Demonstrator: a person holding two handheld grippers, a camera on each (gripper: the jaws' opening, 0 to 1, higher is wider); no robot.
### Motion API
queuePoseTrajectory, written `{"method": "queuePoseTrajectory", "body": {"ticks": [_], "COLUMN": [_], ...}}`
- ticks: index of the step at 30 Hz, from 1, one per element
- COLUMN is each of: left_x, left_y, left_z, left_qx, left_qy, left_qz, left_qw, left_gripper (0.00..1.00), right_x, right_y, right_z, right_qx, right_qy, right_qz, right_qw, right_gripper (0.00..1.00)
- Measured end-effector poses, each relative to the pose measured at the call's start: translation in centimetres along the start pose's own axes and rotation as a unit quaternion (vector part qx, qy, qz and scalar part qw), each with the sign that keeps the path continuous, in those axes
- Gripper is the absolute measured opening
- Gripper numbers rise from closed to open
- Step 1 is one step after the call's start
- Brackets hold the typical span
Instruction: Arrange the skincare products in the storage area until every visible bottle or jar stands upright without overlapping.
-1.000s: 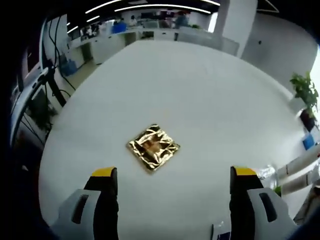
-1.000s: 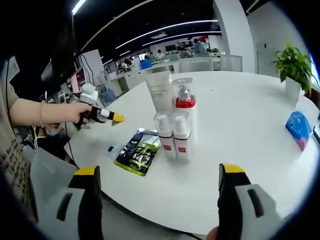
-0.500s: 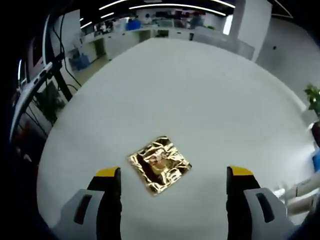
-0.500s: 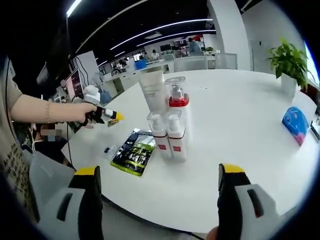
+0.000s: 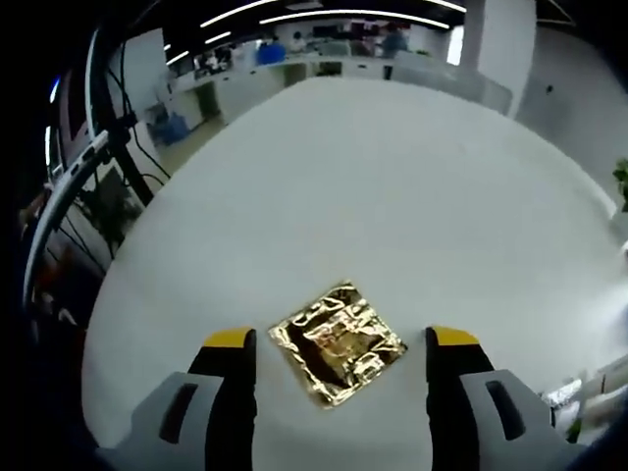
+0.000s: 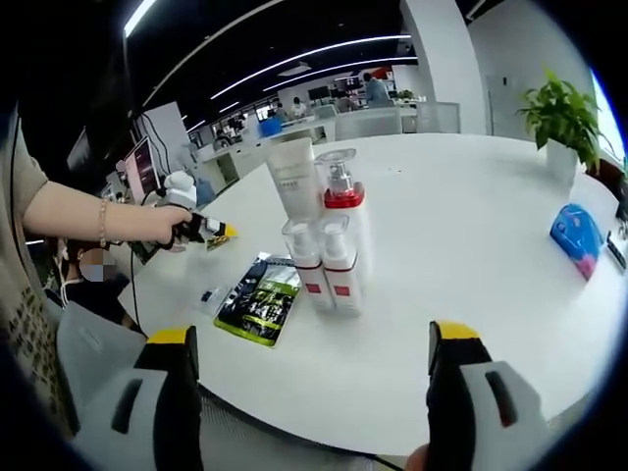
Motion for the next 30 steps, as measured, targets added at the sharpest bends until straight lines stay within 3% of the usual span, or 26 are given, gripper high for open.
{"method": "queuePoseTrajectory", "body": {"ticks": [13, 16, 22, 30], "left_x": [-0.1, -0.3, -0.4, -1.1], "left_y": [-0.3, -0.4, -1.0, -1.8], "left_z": [-1.0, -0.9, -0.8, 0.0], "left_qx": [0.004, 0.015, 0.028, 0.051], "left_qy": [0.01, 0.024, 0.033, 0.049], "left_qz": [0.015, 0.024, 0.021, 0.042], "left_qw": [0.9998, 0.9993, 0.9989, 0.9966], "left_gripper": [0.51, 0.38, 0.37, 0.32], "right_x": [0.0, 0.0, 0.0, 0.0], "right_y": [0.1, 0.1, 0.1, 0.0], "right_z": [-0.1, -0.1, -0.1, -0.1], "right_qx": [0.0, 0.0, 0.0, -0.001], "right_qy": [0.0, 0.0, 0.0, -0.003], "right_qz": [-0.001, -0.001, 0.0, 0.002], "right_qw": [1.0, 1.0, 1.0, 1.0], "right_gripper": [0.97, 0.97, 0.97, 0.97]}}
Point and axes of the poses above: the point that each gripper's makers call its tool centre point, and the gripper's own axes: y roughly forward along the fingers, z roughly to its right, x roughly out of its underside, the point moved 1 cm from there along -y, roughly backward along the fingers, and after that the axes turned 14 degrees about x, right-handed, at the moved point
